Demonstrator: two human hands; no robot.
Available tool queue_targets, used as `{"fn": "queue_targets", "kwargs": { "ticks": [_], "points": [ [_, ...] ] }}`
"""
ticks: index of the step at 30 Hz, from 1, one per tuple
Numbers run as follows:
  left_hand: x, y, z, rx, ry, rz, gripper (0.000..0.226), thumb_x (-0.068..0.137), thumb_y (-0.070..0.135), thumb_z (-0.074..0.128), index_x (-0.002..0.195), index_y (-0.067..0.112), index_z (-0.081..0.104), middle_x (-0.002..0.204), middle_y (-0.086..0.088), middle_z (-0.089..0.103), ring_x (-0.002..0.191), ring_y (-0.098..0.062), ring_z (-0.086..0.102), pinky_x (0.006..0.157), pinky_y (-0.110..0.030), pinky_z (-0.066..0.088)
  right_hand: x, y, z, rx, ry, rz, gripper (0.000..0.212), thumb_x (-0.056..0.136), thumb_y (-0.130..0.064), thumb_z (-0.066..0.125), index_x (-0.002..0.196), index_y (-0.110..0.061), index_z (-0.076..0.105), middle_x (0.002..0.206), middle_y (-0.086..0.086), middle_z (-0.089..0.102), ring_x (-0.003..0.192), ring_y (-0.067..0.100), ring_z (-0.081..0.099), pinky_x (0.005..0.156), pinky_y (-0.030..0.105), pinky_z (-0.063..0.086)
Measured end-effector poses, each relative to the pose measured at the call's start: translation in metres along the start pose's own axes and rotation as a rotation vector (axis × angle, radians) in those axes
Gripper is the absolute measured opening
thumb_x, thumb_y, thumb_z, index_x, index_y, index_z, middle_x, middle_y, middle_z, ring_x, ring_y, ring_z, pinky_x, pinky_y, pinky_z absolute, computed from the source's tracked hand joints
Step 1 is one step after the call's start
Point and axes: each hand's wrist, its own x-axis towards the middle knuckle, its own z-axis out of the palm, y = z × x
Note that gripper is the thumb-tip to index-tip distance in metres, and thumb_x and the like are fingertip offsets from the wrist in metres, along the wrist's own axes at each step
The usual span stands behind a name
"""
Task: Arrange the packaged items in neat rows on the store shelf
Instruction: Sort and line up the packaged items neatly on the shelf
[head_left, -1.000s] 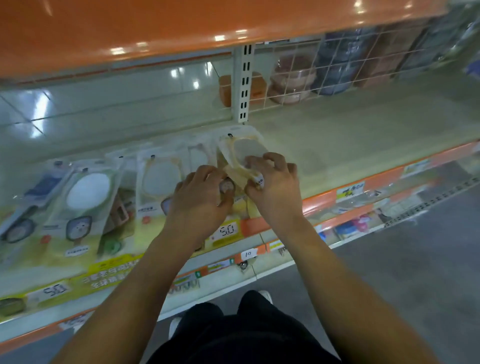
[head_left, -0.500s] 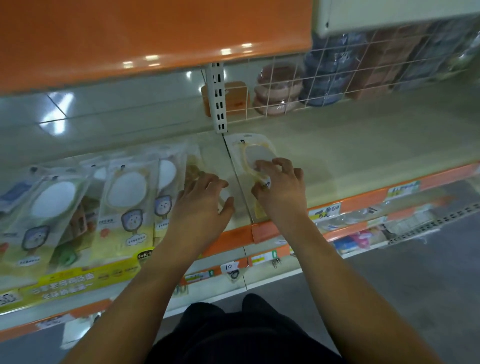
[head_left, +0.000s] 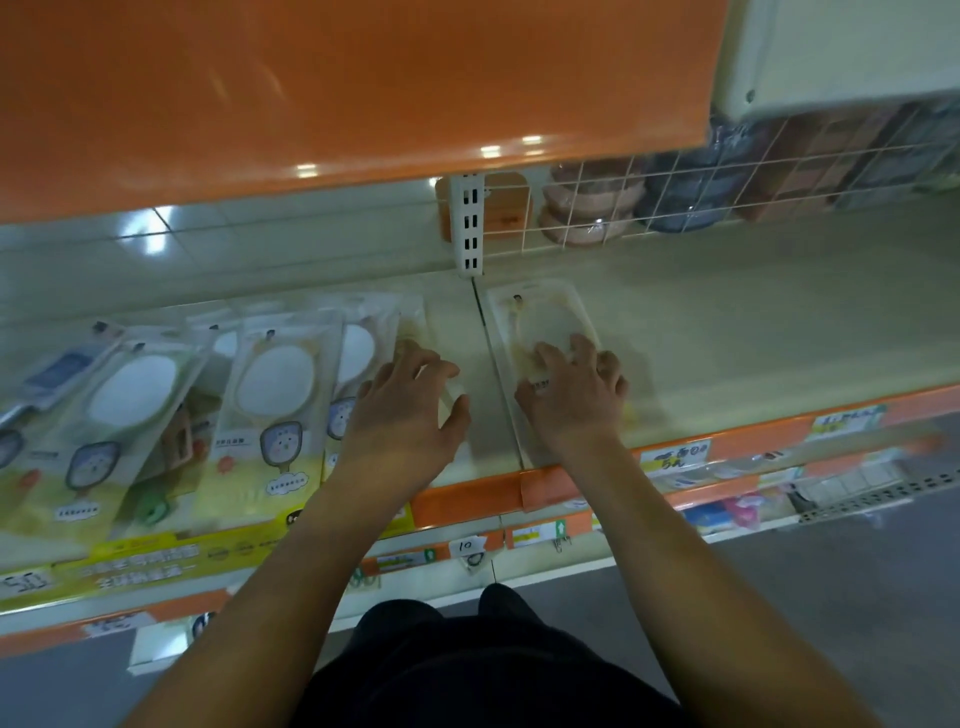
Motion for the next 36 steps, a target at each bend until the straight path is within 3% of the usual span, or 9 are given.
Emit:
{"fn": "queue_targets", "kwargs": {
  "ticks": [8, 14, 23, 27, 36],
  "points": [
    [-0.008, 0.000, 0.003, 0.005, 0.059, -0.015, 0.042, 0.089, 0.043, 0.046, 0.123, 0.020, 0.057, 0.130, 0.001, 0.050, 0.119, -0.024, 0.049, 0.096, -0.042, 0.042, -0.006, -0.006, -0.004, 0.097, 0.025, -0.038, 0.055, 0.093, -0.052, 0.048, 0.144, -0.035, 0.035, 0.157, 0.003, 0.021, 0.145, 0.035, 0.012, 0.118, 0.049, 0.013],
    [-0.025, -0.016, -0.008, 0.033, 0.222, -0.068, 0.045, 0.084, 0.037, 0.045, 0.123, 0.017, 0.055, 0.126, -0.007, 0.054, 0.112, -0.033, 0.053, 0.087, -0.044, 0.046, -0.019, -0.042, -0.008, 0.280, 0.102, -0.285, 0.048, 0.093, -0.041, 0.054, 0.137, -0.024, 0.048, 0.144, 0.003, 0.041, 0.135, 0.030, 0.033, 0.104, 0.050, 0.038],
    [-0.060, -0.080, -0.034, 0.050, 0.273, -0.204, 0.046, 0.084, 0.041, 0.045, 0.117, 0.013, 0.061, 0.126, -0.011, 0.056, 0.110, -0.035, 0.056, 0.085, -0.047, 0.050, -0.037, -0.114, 0.008, 0.224, 0.003, -0.441, 0.050, 0.090, -0.037, 0.057, 0.137, -0.023, 0.048, 0.143, 0.002, 0.041, 0.132, 0.030, 0.036, 0.104, 0.046, 0.039],
    [-0.069, -0.115, -0.049, 0.039, 0.304, -0.207, 0.046, 0.083, 0.039, 0.046, 0.117, 0.013, 0.062, 0.125, -0.011, 0.058, 0.110, -0.036, 0.057, 0.091, -0.048, 0.047, -0.044, -0.152, 0.018, 0.223, 0.023, -0.433, 0.052, 0.091, -0.038, 0.056, 0.139, -0.024, 0.047, 0.145, 0.003, 0.041, 0.132, 0.032, 0.037, 0.105, 0.048, 0.038],
    [-0.096, -0.223, -0.101, 0.020, 0.278, -0.227, 0.051, 0.080, 0.045, 0.040, 0.117, 0.016, 0.062, 0.129, -0.008, 0.056, 0.111, -0.034, 0.057, 0.087, -0.044, 0.047, -0.088, -0.260, 0.053, 0.160, -0.012, -0.363, 0.053, 0.093, -0.041, 0.053, 0.142, -0.027, 0.041, 0.149, 0.000, 0.033, 0.136, 0.030, 0.028, 0.108, 0.047, 0.034]
  ]
}}
